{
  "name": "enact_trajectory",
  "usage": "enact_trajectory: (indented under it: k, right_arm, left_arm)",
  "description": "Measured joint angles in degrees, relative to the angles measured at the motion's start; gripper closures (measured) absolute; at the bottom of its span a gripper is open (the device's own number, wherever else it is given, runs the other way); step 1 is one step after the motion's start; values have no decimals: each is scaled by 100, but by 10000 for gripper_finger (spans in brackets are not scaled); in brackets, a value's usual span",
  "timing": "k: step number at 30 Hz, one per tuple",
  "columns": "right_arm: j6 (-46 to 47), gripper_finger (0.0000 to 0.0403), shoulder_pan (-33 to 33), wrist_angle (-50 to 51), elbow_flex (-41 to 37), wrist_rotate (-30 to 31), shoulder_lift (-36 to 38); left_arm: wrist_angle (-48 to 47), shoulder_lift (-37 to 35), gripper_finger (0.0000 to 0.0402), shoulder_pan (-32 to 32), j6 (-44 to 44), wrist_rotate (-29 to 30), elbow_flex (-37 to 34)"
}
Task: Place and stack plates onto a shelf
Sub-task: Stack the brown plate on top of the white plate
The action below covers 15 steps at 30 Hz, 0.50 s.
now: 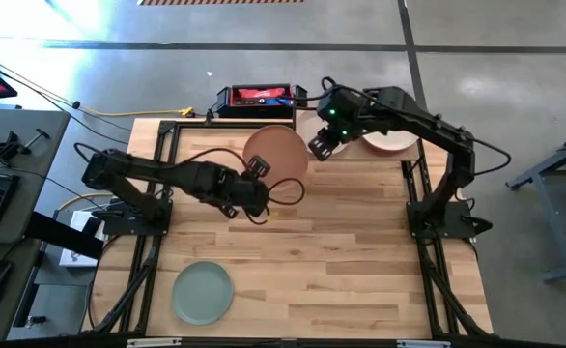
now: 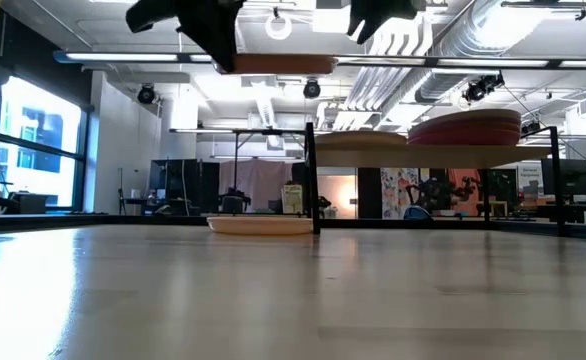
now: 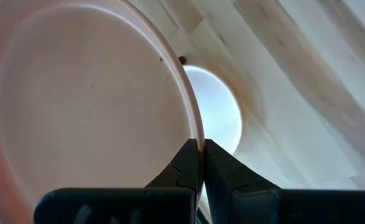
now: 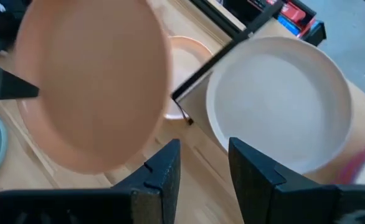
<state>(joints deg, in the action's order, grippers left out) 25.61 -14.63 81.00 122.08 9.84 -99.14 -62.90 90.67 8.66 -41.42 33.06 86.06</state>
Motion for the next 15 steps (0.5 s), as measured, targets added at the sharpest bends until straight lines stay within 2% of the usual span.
enact_trajectory:
  k: [7, 15]
  right_arm:
    - [106, 289, -11, -166, 0, -22, -299]
    - [164, 289, -54, -250, 0, 43, -388]
  left_arm:
    - [511, 0, 401, -279, -462, 0, 0]
    - [762, 0, 401, -314, -731, 7, 0]
